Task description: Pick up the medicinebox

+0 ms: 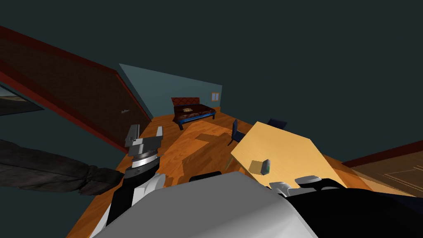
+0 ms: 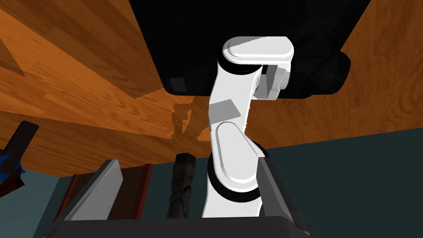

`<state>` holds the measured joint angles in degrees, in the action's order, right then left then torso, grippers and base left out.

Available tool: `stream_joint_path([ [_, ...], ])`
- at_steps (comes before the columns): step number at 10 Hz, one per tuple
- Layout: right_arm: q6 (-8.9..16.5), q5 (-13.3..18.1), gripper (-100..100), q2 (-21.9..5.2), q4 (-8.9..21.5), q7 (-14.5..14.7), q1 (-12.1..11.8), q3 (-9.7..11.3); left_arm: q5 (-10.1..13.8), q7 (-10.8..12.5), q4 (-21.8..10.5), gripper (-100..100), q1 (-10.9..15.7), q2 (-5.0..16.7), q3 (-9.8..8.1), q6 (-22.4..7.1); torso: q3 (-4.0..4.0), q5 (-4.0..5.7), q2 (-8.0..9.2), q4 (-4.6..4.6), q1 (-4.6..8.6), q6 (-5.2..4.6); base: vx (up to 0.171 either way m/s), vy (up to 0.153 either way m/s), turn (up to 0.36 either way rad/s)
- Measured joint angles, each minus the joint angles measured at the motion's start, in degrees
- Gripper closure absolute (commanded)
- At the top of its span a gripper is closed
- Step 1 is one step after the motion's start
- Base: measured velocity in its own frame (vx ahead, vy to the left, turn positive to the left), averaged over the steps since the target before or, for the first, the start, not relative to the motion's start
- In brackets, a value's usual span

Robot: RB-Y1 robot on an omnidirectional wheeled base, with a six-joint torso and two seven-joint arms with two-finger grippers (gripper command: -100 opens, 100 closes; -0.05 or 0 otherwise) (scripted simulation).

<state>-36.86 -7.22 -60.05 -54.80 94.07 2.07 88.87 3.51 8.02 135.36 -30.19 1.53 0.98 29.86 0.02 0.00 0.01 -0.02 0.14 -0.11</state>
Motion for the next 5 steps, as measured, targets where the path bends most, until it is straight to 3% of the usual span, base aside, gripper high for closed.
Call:
stream_joint_path([
  [1, -0.60, -0.22, -100, -2.39, 1.27, 2.06, 0.41, 1.48, 0.00, 0.00, 0.00, 0, 0.00, 0.00, 0.00, 0.00, -0.04, 0.01, -0.07, 0.02, 0.07, 0.00, 0.048, -0.041, 0.060],
  [4, -1.38, -0.29, -100, -4.67, 8.07, 6.36, 2.83, 5.81, 0.00, 0.00, 0.00, 0, -0.01, 0.00, -0.01, 0.00, -0.07, 0.04, -0.12, 0.03, 0.13, -0.01, 0.051, -0.047, 0.105],
  [5, -0.33, -0.14, -100, -6.59, 8.04, 7.83, 4.47, 7.68, 0.00, 0.00, 0.00, 0, -0.01, 0.00, -0.01, 0.00, -0.08, 0.05, -0.13, 0.03, 0.16, -0.01, 0.041, -0.040, 0.044],
])
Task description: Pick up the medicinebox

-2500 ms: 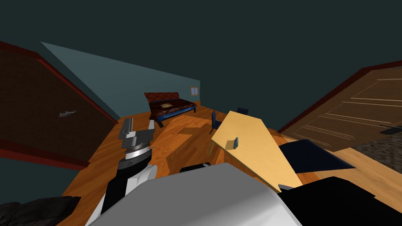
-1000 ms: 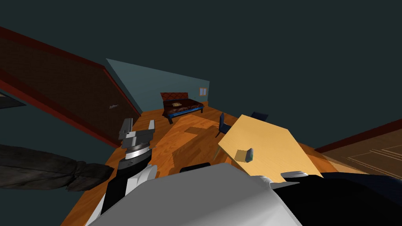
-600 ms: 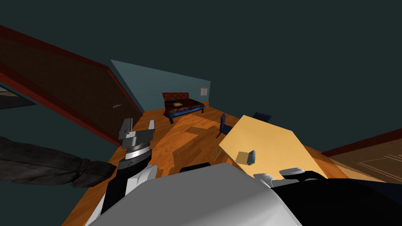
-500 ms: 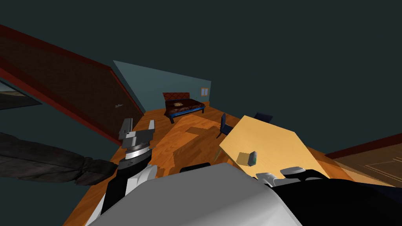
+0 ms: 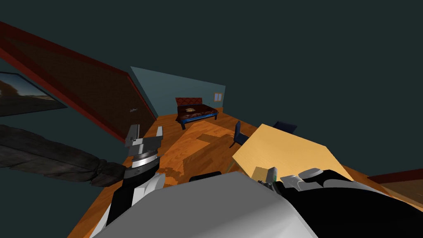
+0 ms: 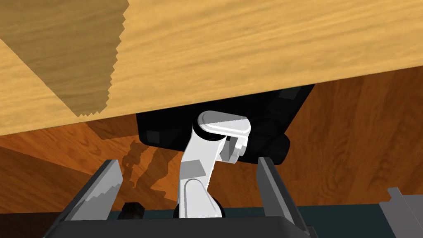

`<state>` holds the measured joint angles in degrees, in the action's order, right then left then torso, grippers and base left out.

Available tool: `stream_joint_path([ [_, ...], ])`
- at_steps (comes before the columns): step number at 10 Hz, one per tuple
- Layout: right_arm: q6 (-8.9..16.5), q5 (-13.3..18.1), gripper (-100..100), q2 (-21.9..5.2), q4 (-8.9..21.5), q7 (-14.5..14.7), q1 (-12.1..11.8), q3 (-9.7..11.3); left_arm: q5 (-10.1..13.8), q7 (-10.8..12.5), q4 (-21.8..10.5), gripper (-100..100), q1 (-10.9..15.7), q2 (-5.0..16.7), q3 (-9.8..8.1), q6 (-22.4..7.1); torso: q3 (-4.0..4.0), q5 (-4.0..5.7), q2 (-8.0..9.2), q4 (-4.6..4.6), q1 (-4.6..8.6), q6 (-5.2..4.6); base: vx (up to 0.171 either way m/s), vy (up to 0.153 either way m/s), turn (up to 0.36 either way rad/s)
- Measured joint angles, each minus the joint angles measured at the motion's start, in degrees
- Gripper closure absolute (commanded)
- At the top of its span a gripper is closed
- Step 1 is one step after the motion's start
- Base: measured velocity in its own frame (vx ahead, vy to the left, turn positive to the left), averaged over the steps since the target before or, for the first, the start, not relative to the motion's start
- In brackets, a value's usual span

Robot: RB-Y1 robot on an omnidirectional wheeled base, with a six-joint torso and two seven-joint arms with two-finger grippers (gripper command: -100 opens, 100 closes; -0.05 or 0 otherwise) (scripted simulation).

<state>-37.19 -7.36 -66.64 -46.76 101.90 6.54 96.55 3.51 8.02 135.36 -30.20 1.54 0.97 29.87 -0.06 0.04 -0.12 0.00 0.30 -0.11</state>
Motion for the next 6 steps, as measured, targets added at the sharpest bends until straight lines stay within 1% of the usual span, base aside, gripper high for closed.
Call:
stream_joint_path([
  [1, -0.19, 0.20, -100, -0.24, 1.83, 0.62, 0.87, 1.07, 0.00, 0.00, 0.00, 0, 0.00, 0.00, 0.00, 0.00, 0.02, 0.02, 0.04, 0.00, -0.05, -0.03, 0.018, -0.015, 0.003],
  [2, -0.67, 0.09, -100, -0.86, 2.46, 1.22, 0.69, 1.17, 0.00, 0.00, 0.00, 0, 0.00, 0.00, 0.00, 0.00, 0.07, -0.01, 0.13, -0.02, -0.14, -0.05, 0.019, -0.022, 0.045],
  [3, -0.44, 0.06, -100, -2.34, 2.33, 2.32, 1.14, 1.94, 0.00, 0.00, 0.00, 0, 0.00, 0.00, 0.00, 0.00, 0.08, -0.02, 0.14, -0.03, -0.14, -0.02, 0.019, -0.026, 0.037],
  [4, -0.67, 0.01, -100, -2.27, 3.63, 3.05, 1.26, 2.37, 0.00, 0.00, 0.00, 0, 0.00, 0.00, 0.00, 0.00, 0.08, 0.01, 0.15, -0.03, -0.13, -0.04, 0.008, -0.011, 0.001],
  [5, -1.36, -0.09, -100, -1.60, 5.61, 3.32, 1.08, 2.44, 0.00, 0.00, 0.00, 0, 0.00, 0.00, 0.00, 0.00, 0.10, 0.00, 0.19, -0.03, -0.17, -0.05, 0.016, -0.014, 0.042],
  [6, -1.99, -0.12, -100, -1.67, 7.83, 3.99, 1.41, 3.14, 0.00, 0.00, 0.00, 0, 0.00, 0.00, 0.00, 0.00, 0.10, -0.02, 0.17, -0.03, -0.17, -0.02, 0.047, -0.033, 0.072],
])
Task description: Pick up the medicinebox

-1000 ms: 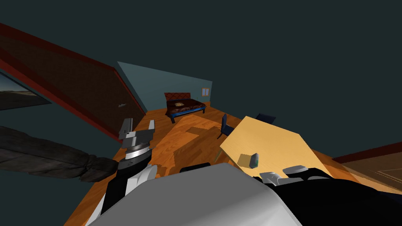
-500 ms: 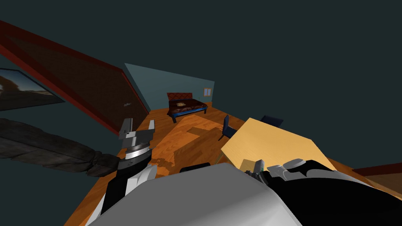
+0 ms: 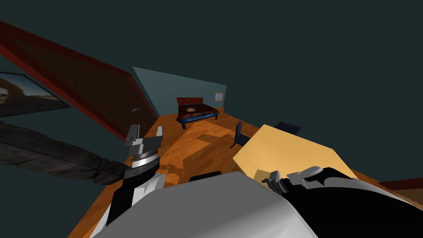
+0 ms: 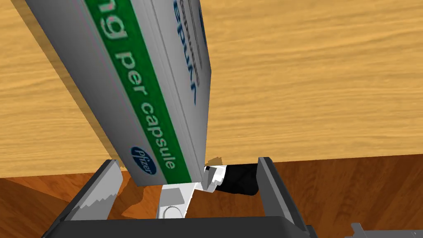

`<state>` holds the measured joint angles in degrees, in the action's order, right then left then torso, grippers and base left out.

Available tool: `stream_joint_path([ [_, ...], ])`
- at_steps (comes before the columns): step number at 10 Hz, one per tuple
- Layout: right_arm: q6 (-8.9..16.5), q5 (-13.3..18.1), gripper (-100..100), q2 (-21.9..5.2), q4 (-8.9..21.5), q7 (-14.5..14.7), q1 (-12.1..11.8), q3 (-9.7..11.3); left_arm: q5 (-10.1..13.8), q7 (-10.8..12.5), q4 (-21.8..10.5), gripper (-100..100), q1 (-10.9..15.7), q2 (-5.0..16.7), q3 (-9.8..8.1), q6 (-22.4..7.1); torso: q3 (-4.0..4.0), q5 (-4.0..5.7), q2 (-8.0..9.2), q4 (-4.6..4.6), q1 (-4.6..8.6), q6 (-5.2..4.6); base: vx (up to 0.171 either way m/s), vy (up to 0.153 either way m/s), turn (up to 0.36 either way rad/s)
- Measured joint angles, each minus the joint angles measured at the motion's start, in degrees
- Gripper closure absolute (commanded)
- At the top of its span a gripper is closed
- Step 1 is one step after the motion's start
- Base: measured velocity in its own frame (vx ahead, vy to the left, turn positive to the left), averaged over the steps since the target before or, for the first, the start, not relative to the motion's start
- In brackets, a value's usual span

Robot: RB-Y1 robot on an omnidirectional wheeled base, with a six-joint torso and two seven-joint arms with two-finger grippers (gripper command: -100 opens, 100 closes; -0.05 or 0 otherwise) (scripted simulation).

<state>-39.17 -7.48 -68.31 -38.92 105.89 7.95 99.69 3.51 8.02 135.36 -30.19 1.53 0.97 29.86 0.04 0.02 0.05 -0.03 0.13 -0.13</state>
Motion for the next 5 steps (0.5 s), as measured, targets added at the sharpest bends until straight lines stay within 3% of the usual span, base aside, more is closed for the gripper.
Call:
stream_joint_path([
  [1, -1.31, 0.12, -100, -0.01, 3.68, 0.78, 0.67, 1.16, 0.00, 0.00, 0.00, 0, 0.00, 0.00, 0.00, 0.00, -0.05, 0.01, -0.10, 0.02, 0.06, 0.01, 0.037, -0.045, 0.020],
  [2, -1.67, 0.05, -100, -0.54, 4.37, 1.45, 0.83, 1.55, 0.00, 0.00, 0.00, 0, 0.00, 0.00, 0.00, 0.00, -0.05, 0.03, -0.08, 0.02, 0.09, -0.02, 0.008, -0.028, -0.010],
  [3, -0.90, 0.04, -100, -1.40, 2.95, 1.83, 1.02, 1.65, 0.00, 0.00, 0.00, 0, 0.00, 0.00, 0.00, 0.00, -0.01, 0.03, 0.00, 0.01, 0.04, -0.02, 0.025, -0.035, 0.040],
  [4, 1.59, 0.19, -100, -5.16, -1.60, 3.11, 2.16, 2.52, 0.00, 0.00, 0.00, 0, 0.00, 0.00, 0.00, 0.00, -0.02, -0.01, -0.03, 0.01, 0.06, 0.00, 0.031, -0.044, 0.029],
  [5, 1.20, 0.19, -100, -4.42, -0.18, 3.72, 2.35, 3.09, 0.00, 0.00, 0.00, 0, 0.00, 0.00, 0.00, 0.00, -0.03, 0.06, -0.05, 0.02, 0.08, -0.01, 0.012, -0.020, 0.002],
])
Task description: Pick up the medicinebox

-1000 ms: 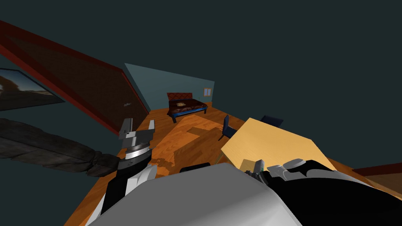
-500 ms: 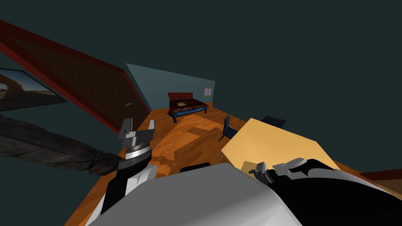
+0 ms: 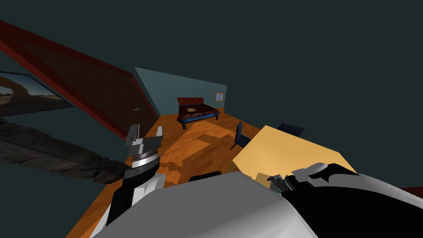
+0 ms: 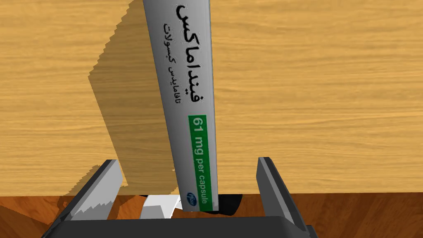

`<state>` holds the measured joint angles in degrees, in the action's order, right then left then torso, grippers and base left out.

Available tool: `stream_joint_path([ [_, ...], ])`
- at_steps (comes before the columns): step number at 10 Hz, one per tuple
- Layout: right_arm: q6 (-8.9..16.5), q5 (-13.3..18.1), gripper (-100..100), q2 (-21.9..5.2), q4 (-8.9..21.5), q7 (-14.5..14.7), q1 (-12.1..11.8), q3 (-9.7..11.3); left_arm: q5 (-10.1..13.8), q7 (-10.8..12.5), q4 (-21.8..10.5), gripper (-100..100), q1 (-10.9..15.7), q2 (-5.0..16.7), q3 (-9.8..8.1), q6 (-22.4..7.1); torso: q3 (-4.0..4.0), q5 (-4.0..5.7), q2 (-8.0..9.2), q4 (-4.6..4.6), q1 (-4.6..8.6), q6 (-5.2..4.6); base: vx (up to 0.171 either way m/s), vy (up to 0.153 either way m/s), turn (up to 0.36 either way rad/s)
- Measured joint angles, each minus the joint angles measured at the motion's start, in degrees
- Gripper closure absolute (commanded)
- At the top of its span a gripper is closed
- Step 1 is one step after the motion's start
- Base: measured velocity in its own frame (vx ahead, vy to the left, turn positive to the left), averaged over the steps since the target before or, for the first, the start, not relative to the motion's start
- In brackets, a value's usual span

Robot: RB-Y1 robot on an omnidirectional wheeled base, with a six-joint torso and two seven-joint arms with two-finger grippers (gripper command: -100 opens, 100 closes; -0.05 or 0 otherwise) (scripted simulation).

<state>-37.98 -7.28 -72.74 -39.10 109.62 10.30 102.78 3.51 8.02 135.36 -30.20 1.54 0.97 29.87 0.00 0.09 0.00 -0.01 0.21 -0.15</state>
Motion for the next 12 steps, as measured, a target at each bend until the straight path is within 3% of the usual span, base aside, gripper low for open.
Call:
stream_joint_path([
  [2, -1.85, -0.09, -100, 1.57, 4.42, 0.01, -0.19, 0.19, 0.00, 0.00, 0.00, 0, 0.00, 0.00, 0.00, 0.00, 0.06, -0.04, 0.10, -0.02, -0.12, -0.01, 0.005, -0.010, 0.008],
  [3, -3.22, -0.13, -100, 2.39, 8.45, 0.22, -0.15, 0.67, 0.00, 0.00, 0.00, 0, 0.00, 0.00, 0.00, 0.00, 0.05, -0.05, 0.08, -0.02, -0.08, 0.00, 0.015, -0.028, 0.016],
  [5, -2.47, 0.02, -100, 0.84, 6.92, 0.81, 0.50, 1.10, 0.00, 0.00, 0.00, 0, 0.00, 0.00, 0.00, 0.00, 0.05, -0.04, 0.08, -0.02, -0.10, -0.01, 0.004, -0.007, 0.001],
  [6, -2.27, 0.04, 0, 0.73, 6.71, 0.84, 0.53, 1.11, 0.00, 0.00, 0.00, 0, 0.00, 0.00, 0.00, 0.00, 0.06, -0.04, 0.10, -0.02, -0.13, -0.01, 0.000, 0.000, 0.000],
  [7, -2.29, 0.04, -100, 0.75, 6.74, 0.84, 0.53, 1.11, 0.00, 0.00, 0.00, 0, 0.00, 0.00, 0.00, 0.00, 0.06, -0.05, 0.11, -0.03, -0.15, -0.01, -0.105, -0.021, 0.360],
  [12, -0.79, 0.58, -100, 2.68, 7.35, -6.48, 0.24, 0.65, 0.00, 0.00, -0.01, 0, 0.02, 0.00, 0.00, -0.01, 0.39, -0.01, 0.66, -0.15, 0.02, -0.01, -0.164, -0.038, 0.241],
])
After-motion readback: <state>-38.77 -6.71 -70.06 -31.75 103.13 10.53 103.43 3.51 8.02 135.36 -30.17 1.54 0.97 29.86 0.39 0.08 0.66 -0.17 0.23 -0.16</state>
